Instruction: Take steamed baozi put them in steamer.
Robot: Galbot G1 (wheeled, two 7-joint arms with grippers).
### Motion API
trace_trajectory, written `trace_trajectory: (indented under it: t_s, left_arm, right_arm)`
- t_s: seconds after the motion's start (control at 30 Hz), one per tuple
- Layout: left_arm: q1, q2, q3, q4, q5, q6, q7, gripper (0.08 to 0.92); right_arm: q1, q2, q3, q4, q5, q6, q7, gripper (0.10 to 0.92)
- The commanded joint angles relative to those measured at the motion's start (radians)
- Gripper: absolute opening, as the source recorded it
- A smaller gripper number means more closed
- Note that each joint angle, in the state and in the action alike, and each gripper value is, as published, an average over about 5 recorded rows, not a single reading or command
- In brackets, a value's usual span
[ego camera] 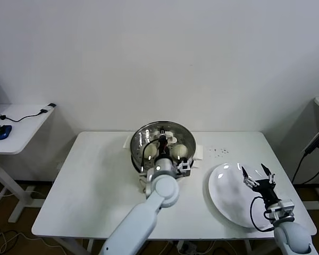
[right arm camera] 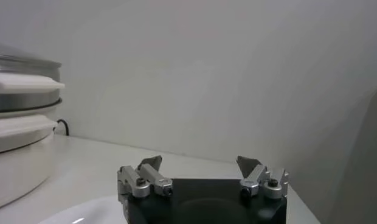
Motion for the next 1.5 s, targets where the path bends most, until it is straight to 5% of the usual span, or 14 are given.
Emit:
trace_trajectory:
  t_s: [0.03,0.33,0.77,1.0,1.3,1.5]
  left_arm:
    - [0.002,0.003,0.007,0.011,0.012,0.034,0.003,0.147]
    - [0.010,0.024,0.008,-0.042,0.033,0.024,0.025,0.189]
    - [0.111,0.140,0.004,-0.308,-0.060,0.047,0.037,0.559]
    - [0.237,0.238,-0.036,-0.490,-0.192,0.025,-0.028,0.762]
    - [0.470,0.366,-0.302,-0.685,-0.586,-0.252,-0.200,0.822]
    - [0.654,0.340,-0.563,-0.658,-0.984,-0.534,-0.373,0.823]
  right_arm:
    - [-0.001,0.004,0.003,0.000,-0.002,0.002,-0.003,0.823]
    - [-0.006,0.006,0.010,-0.001,-0.002,0.002,-0.009,0.823]
    - [-0.005,0.000,0.022,-0.011,-0.001,-0.002,-0.013,0.823]
    - [-0.009,-0.007,0.043,0.012,-0.019,-0.051,-0.002,0.823]
    - [-0.025,-0.015,0.068,0.084,-0.056,-0.134,-0.027,0.823]
    - [-0.043,-0.002,0.063,0.143,-0.036,-0.146,-0.021,0.823]
